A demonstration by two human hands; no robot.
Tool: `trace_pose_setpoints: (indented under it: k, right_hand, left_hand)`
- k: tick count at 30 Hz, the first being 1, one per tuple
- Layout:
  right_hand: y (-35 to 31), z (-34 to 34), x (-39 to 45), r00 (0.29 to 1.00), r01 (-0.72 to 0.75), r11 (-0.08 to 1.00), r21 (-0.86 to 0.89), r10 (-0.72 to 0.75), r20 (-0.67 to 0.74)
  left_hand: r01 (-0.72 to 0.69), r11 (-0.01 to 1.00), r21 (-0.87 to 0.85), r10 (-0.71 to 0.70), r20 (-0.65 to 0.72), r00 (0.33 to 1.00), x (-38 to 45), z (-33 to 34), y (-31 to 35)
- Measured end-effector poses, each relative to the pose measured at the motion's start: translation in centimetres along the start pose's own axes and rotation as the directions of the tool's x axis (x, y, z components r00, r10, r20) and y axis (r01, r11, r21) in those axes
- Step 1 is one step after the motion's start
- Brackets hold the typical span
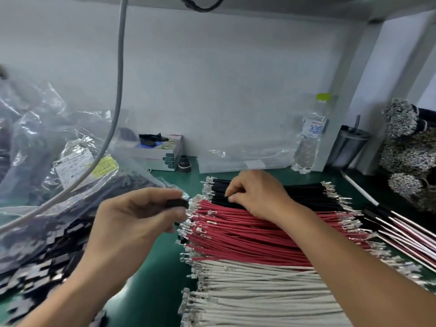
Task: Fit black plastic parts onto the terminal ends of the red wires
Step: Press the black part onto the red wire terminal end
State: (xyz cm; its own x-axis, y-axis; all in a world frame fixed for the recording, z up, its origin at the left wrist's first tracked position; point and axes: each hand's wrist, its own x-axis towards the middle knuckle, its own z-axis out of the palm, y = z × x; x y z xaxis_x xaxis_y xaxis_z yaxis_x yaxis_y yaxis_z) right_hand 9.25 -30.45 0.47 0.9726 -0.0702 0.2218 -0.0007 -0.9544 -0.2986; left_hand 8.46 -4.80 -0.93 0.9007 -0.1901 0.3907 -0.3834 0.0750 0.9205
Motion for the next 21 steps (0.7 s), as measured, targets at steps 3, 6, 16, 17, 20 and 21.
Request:
trace_pose_setpoints:
  k: [3,6,16,17,20,21]
  right_hand:
    - [0.4,-0.2,-0.5,0.992,0.058,0.995,-0.075,-0.066,-0.109]
    - [0.1,-1.4,-1.0,0.966,0.136,0.980,-0.146,-0.164,-0.198]
    - [-2.9,-4.4,-7.6,0.715,0.362,0.902,-0.233,-0.430,-0.551]
    - [-2.9,-3.6,-8.4,0.720,0.359,0.910,-0.207,-0.411,-0.559]
    - [-2.1,-1.8,-10.0,0.766,0.346,0.933,-0.096,-0.340,-0.545]
    - [-1.8,-1.5,-10.3,0.782,0.340,0.938,-0.073,-0.325,-0.532]
  left_hand:
    - [0.143,0.971,-0.191,-0.130,0.076,0.989,-0.2,0.3,0.7]
    - [0.170,0.966,-0.196,-0.142,0.147,0.979,-0.4,0.1,0.8]
    - [0.223,0.943,-0.246,-0.195,0.134,0.972,-0.2,0.0,0.4]
    - [0.229,0.941,-0.249,-0.200,0.136,0.970,-0.1,-0.1,0.4]
    - [0.218,0.949,-0.229,-0.198,0.106,0.974,0.0,-0.5,0.4]
    - [0.204,0.957,-0.205,-0.190,0.087,0.978,0.0,-0.5,0.5]
